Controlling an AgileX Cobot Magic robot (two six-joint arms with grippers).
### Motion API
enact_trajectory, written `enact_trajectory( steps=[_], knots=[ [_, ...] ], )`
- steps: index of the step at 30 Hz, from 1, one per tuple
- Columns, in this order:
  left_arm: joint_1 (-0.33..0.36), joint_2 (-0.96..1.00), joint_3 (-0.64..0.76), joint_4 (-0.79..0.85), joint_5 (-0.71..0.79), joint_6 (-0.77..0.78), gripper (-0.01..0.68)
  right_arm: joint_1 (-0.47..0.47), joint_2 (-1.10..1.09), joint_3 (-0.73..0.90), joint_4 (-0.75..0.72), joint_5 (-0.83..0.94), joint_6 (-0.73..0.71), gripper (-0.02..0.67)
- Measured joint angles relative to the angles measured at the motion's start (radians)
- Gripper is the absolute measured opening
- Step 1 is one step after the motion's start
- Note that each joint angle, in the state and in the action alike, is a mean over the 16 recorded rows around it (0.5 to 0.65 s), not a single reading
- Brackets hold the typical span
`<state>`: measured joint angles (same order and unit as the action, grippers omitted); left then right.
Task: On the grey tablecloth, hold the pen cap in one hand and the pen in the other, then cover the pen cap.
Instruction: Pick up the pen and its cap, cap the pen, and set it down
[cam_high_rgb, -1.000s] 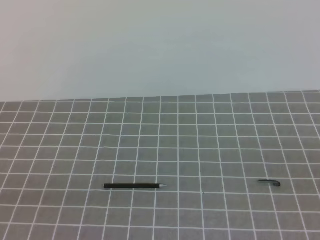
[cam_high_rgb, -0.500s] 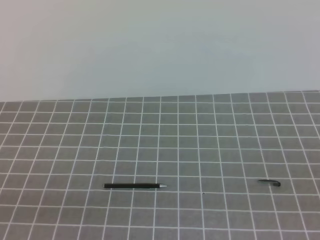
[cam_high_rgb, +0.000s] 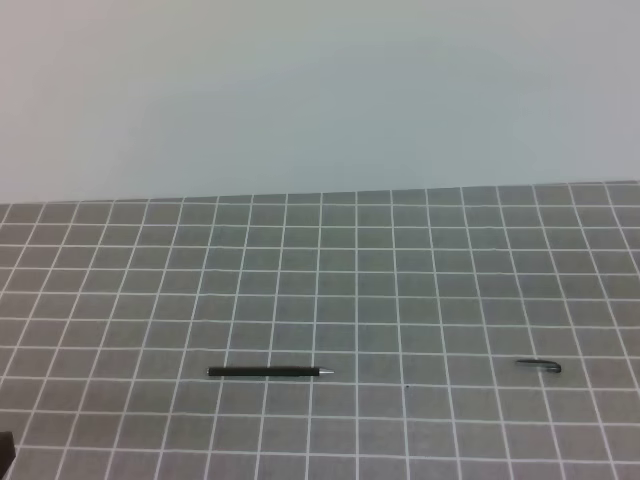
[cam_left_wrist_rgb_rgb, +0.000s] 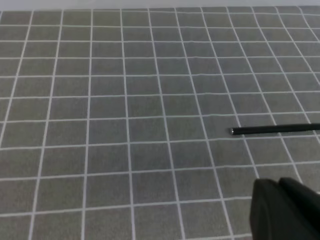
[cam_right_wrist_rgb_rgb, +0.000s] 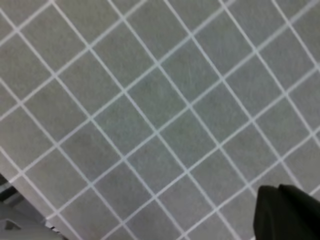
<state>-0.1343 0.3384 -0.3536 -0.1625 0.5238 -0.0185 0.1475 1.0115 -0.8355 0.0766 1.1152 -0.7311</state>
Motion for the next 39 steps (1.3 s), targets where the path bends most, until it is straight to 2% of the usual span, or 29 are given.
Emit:
enact_trajectory(
  steps=[5, 9, 16, 21, 25, 29, 39],
  knots=[
    [-0.009, 0.015, 0.0, -0.048, 0.001, 0.034, -0.001, 0.096, 0.182, -0.127, -0.053, -0.01, -0.028, 0.006],
    [-0.011, 0.016, 0.0, -0.08, 0.002, 0.057, -0.001, 0.165, 0.319, -0.225, -0.096, -0.046, -0.039, 0.045],
    [-0.011, 0.016, 0.0, -0.13, 0.004, 0.091, -0.001, 0.245, 0.536, -0.347, -0.174, -0.101, -0.056, 0.202],
    [-0.011, 0.016, 0.0, -0.143, 0.006, 0.096, -0.001, 0.266, 0.665, -0.388, -0.218, -0.113, -0.066, 0.324],
    [-0.011, 0.016, 0.0, -0.152, 0.006, 0.099, -0.001, 0.27, 0.741, -0.4, -0.253, -0.117, -0.089, 0.39],
    [-0.011, 0.016, 0.0, -0.158, 0.007, 0.103, -0.001, 0.27, 0.791, -0.402, -0.283, -0.131, -0.119, 0.415],
    [-0.011, 0.016, 0.0, -0.162, 0.004, 0.114, -0.001, 0.27, 0.857, -0.403, -0.295, -0.214, -0.186, 0.419]
  ],
)
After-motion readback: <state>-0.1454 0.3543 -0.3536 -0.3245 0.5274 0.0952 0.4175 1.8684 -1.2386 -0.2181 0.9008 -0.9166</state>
